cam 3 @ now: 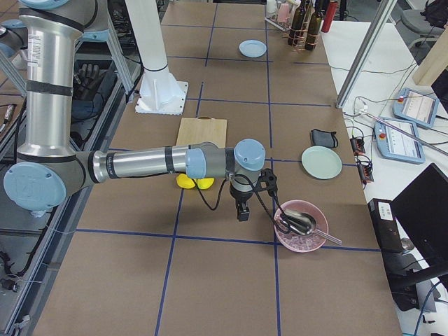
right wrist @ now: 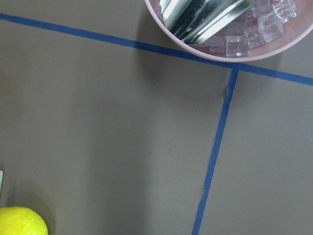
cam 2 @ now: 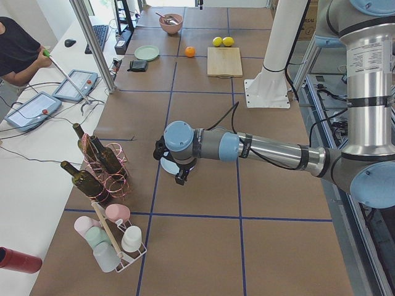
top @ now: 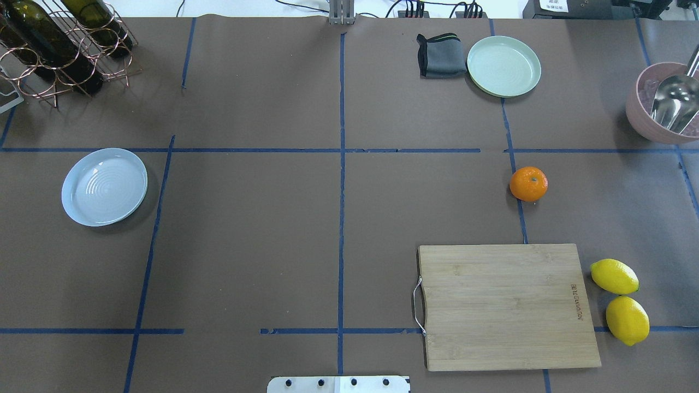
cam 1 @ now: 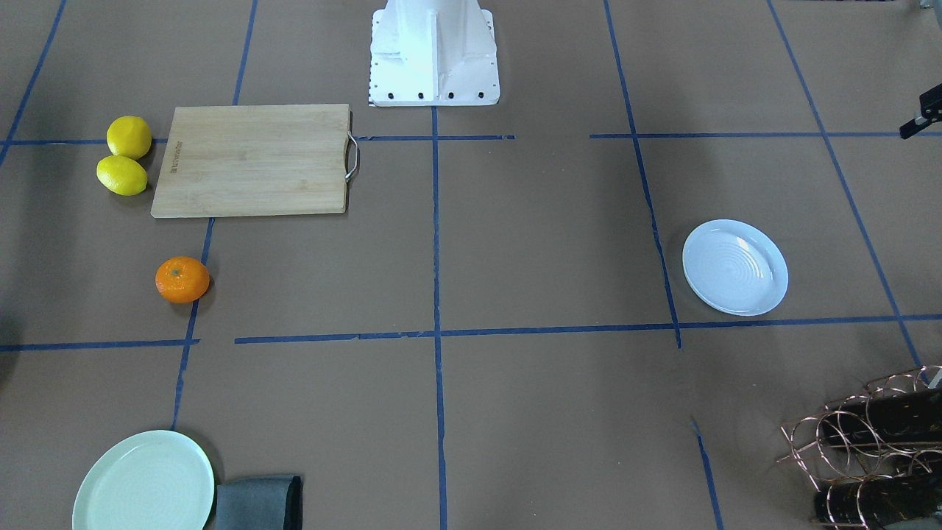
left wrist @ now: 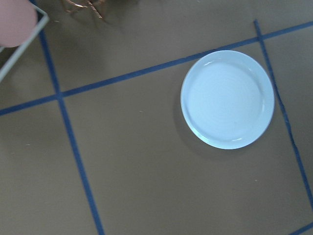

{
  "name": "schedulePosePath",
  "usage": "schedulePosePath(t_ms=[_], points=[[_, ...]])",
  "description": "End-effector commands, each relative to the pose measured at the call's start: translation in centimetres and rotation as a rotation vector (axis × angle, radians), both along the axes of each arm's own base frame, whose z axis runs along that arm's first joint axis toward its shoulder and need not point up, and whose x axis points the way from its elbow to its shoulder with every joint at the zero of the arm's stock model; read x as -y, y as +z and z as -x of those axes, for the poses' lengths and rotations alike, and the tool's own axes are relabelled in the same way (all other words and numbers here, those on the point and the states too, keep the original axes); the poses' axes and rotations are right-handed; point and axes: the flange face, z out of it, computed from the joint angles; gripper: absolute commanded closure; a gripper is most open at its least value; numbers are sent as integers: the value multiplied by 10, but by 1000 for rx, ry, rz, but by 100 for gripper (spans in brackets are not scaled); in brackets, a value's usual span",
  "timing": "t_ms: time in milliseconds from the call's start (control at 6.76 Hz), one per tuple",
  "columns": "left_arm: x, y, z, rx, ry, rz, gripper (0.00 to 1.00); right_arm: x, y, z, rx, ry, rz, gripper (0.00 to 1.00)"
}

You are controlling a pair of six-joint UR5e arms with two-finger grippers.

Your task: Pick orange to plate

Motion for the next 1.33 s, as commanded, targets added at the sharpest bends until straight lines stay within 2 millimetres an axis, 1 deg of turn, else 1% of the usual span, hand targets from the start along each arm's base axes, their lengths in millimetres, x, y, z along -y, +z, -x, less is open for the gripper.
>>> schedulePosePath(t_ms=[0, 148, 296, 443, 591, 887, 1035, 1183], points=[[19, 4, -78, 96, -54, 77, 0, 0, 2, 0, -2, -1, 3, 0], [21, 13, -113, 169, -148, 76, 0, 0, 2, 0, -2, 0, 4, 0], [16, 26, -148, 151, -188, 143, 0, 0, 3, 0, -2, 0, 5, 0], [20, 31, -176, 148, -240, 189, 3, 0, 7, 0, -3, -1, 13, 0], [27, 38, -194, 177, -269, 194, 4, 1, 9, 1, -4, -1, 17, 0], [46, 50, -209, 192, -270, 213, 6, 1, 7, 1, 4, 0, 18, 0], [45, 54, -217, 199, -257, 217, 8, 1, 7, 1, 4, 0, 16, 0], [43, 55, -220, 201, -251, 218, 11, 1, 7, 1, 4, 0, 16, 0]])
